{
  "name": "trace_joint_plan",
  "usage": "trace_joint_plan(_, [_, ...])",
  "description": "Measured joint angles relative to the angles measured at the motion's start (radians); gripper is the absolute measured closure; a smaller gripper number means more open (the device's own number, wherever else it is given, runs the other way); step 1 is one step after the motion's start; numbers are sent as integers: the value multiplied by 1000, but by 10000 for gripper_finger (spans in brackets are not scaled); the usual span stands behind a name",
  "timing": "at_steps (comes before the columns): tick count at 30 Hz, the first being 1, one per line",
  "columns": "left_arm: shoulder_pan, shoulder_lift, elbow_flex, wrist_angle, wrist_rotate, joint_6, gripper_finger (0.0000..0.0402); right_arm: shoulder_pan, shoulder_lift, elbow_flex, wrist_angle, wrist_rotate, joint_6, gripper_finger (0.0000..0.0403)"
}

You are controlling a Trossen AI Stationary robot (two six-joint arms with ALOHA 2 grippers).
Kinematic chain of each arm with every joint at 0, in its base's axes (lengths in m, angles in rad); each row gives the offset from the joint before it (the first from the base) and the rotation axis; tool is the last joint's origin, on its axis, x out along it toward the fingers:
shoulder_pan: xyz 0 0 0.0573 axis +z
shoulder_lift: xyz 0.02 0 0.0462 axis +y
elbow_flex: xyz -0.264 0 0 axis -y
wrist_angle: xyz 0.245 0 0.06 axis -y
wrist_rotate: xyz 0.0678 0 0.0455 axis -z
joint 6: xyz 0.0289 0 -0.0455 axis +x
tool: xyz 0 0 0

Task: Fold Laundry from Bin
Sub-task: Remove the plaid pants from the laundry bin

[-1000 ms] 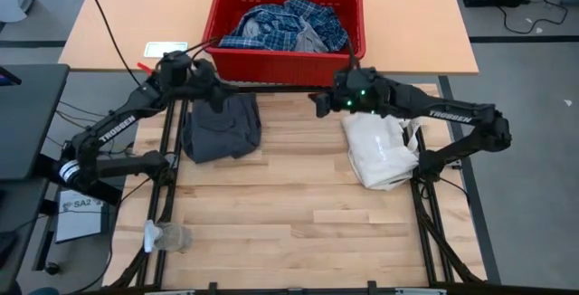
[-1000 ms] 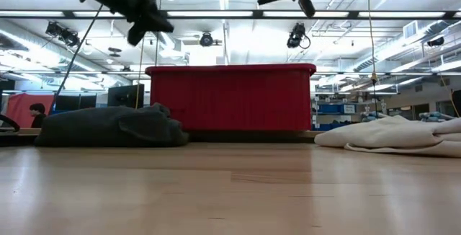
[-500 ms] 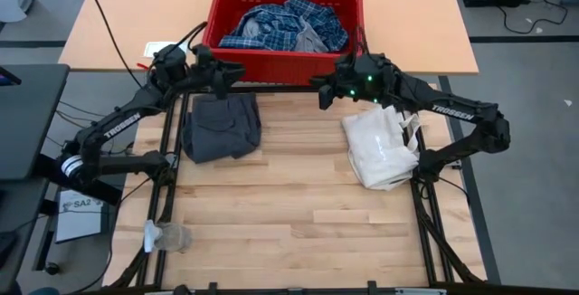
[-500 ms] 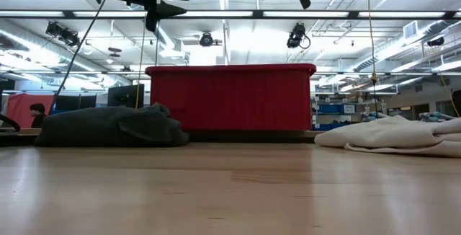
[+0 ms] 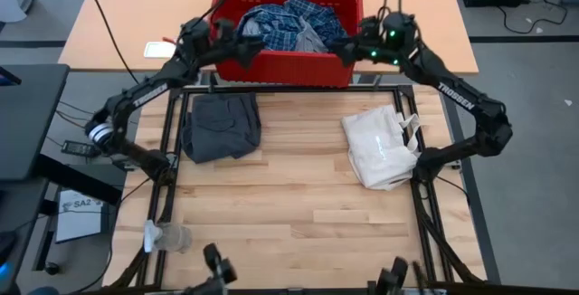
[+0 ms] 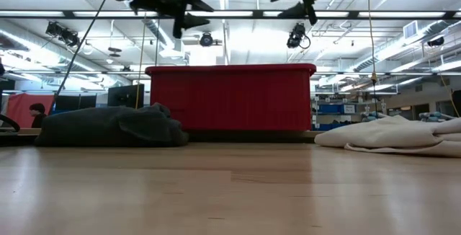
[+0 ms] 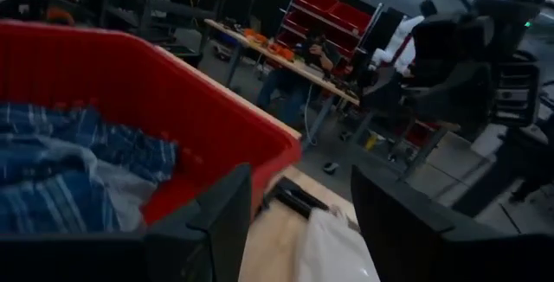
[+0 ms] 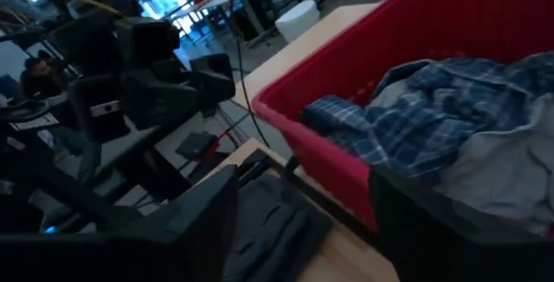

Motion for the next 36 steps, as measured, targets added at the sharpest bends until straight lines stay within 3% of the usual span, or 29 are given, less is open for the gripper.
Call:
trace_joint_plan(8, [6,155,275,-221,-48,105,198,-134,84,0,66,-247,-4,127])
trace_joint_plan(17, [6,176,422,-537,-270,256,198,-164,299,48,116,-184,4,131])
trace_joint_plan(29, [95,175,438,-666,-312,282,198,-176,672,627,-160,-143,-69,132])
trace_joint_plan(36, [140,175,438,-657,-317,521,198,-177,868,901,-279,-48,-85,142])
